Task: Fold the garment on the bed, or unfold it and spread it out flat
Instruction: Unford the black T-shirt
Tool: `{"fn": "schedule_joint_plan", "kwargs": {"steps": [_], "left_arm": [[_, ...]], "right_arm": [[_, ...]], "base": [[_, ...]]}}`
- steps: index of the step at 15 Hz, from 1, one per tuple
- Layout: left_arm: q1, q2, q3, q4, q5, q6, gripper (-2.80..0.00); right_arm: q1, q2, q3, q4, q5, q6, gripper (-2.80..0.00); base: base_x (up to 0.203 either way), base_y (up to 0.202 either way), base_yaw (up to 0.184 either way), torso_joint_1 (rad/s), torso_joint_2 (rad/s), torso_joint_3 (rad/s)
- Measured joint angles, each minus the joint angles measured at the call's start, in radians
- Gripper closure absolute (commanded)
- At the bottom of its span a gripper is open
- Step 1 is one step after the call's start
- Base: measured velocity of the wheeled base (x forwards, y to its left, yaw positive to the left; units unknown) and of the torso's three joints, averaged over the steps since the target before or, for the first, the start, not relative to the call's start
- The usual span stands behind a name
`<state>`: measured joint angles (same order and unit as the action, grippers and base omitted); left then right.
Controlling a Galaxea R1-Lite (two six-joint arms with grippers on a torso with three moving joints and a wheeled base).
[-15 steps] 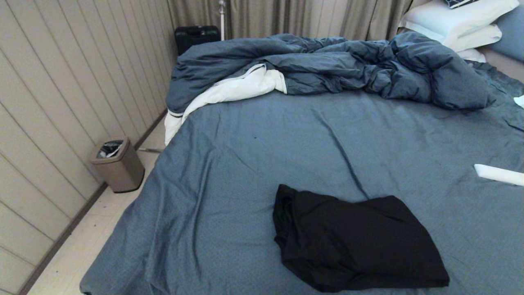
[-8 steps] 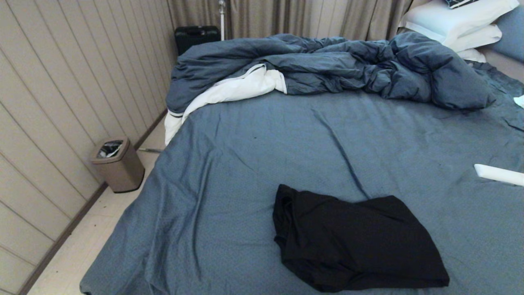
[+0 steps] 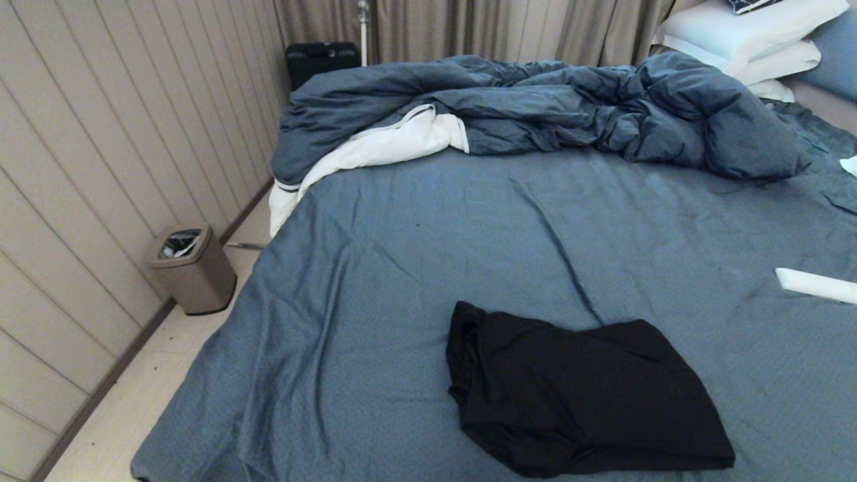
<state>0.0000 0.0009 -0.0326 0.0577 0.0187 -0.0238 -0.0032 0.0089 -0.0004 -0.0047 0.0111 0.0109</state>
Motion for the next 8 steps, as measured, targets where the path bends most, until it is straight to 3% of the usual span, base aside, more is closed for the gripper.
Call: {"fn": "schedule_joint_plan", "kwargs": {"steps": [8], "left_arm": [[0.0,0.0,0.0,0.003,0.0,-0.004,0.0]], "right_arm": [[0.0,0.0,0.0,0.0,-0.001,-0.002,0.0]], "base": [[0.0,0.0,0.0,0.0,0.0,0.0]]}}
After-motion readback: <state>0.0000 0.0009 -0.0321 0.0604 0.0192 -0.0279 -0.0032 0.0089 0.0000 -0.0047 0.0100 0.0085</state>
